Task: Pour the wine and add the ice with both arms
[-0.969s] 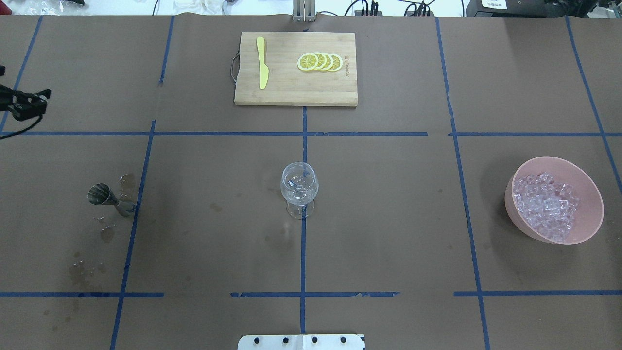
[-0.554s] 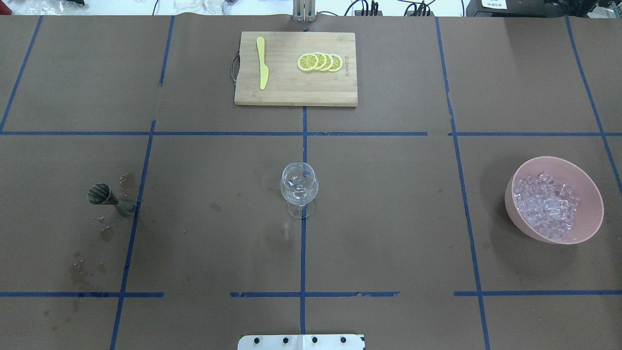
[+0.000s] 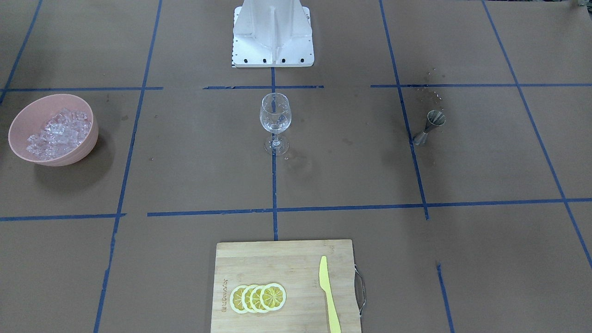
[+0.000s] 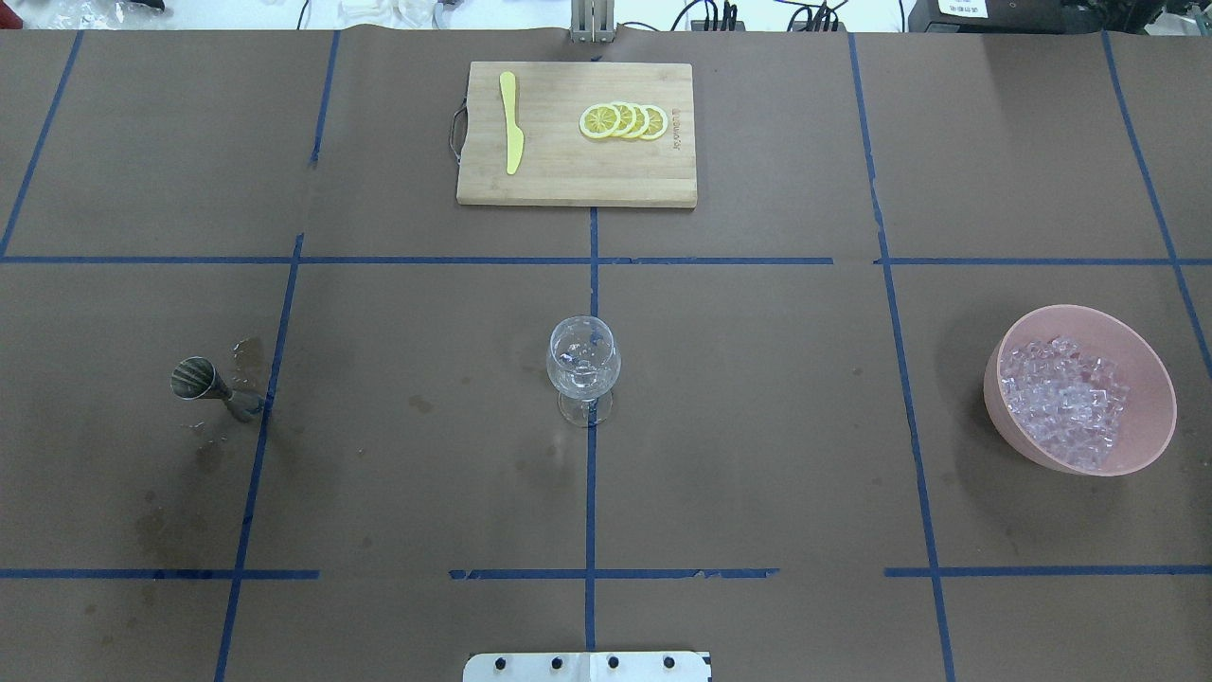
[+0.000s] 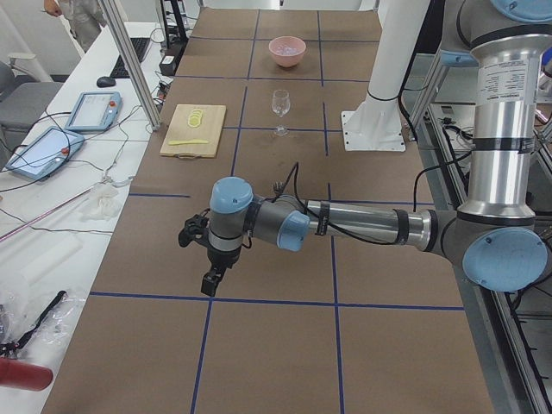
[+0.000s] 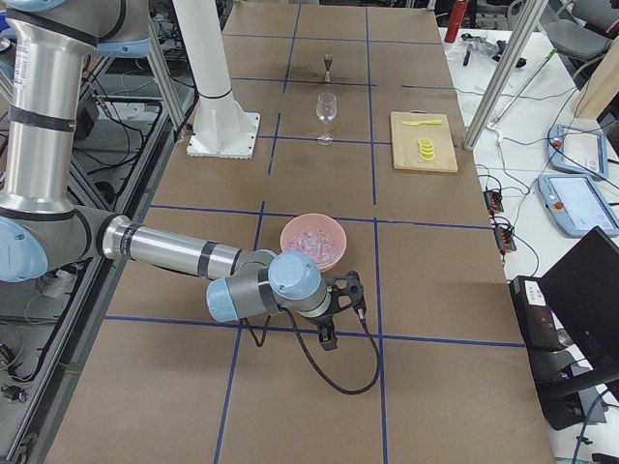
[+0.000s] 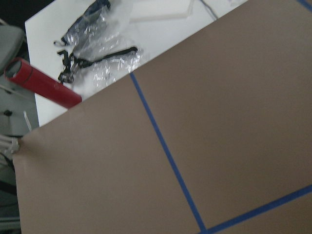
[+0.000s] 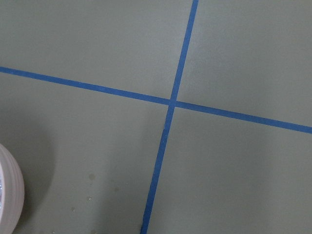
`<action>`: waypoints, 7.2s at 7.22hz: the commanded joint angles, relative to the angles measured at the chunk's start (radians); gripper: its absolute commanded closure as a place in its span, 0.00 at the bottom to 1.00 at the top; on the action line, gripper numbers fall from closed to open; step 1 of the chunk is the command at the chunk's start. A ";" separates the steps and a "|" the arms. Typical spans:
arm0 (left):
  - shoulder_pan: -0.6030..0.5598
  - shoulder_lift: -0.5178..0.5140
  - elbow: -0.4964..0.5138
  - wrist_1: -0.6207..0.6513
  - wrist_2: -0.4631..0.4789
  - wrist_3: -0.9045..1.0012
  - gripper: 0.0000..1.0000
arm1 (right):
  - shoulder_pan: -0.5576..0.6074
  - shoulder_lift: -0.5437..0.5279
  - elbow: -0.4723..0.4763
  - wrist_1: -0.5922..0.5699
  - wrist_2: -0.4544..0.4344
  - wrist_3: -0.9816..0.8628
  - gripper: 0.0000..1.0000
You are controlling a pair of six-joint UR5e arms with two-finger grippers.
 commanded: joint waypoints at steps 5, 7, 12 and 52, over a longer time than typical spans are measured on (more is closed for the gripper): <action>-0.095 0.090 -0.084 0.169 -0.232 0.180 0.00 | -0.226 -0.031 0.188 0.157 -0.045 0.432 0.00; -0.092 0.088 -0.079 0.140 -0.232 0.179 0.00 | -0.421 -0.093 0.210 0.408 -0.183 0.757 0.01; -0.091 0.087 -0.076 0.137 -0.232 0.182 0.00 | -0.866 -0.146 0.302 0.440 -0.642 1.047 0.08; -0.089 0.091 -0.055 0.109 -0.224 0.189 0.00 | -1.178 1.065 0.285 -0.796 -0.799 1.260 0.00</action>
